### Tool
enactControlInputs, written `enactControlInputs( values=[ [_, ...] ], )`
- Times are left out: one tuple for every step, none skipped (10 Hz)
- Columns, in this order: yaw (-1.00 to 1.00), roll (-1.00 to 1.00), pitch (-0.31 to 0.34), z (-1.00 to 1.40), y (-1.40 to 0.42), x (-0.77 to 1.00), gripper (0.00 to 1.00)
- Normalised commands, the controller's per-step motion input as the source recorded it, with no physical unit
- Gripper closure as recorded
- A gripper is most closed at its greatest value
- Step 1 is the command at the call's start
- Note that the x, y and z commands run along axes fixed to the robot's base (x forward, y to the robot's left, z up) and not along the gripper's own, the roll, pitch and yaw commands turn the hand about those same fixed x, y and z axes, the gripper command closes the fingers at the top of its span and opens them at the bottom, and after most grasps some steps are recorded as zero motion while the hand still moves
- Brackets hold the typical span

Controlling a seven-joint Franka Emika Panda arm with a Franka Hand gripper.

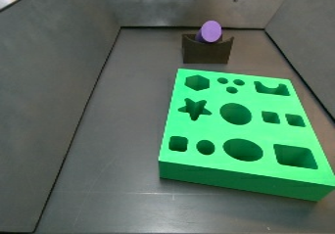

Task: Pick up the round object. Move up. Place the round object on the fixture. Regrasp the round object. Move to above the board. Insert the round object.
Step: Regrasp the round object.

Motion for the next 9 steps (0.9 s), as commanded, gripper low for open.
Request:
enactControlInputs(
  values=[
    [0.03,1.00,0.047,0.64,-0.63,-0.12,0.00],
    [0.02,1.00,0.039,0.46,-0.48,-0.13,0.00],
    [0.02,1.00,0.036,0.25,-0.32,-0.10,0.00],
    [0.02,1.00,0.033,0.05,-0.11,-0.05,0.00],
    [0.02,1.00,0.035,0.04,-0.05,-0.03,0.00],
    [0.02,1.00,0.033,0.03,-0.04,-0.03,0.00],
    [0.02,1.00,0.030,0.02,-0.04,-0.03,0.00],
    [0.02,1.00,0.023,0.02,-0.03,-0.05,0.00],
    [0.02,1.00,0.018,0.02,-0.03,-0.05,0.00]
  ],
)
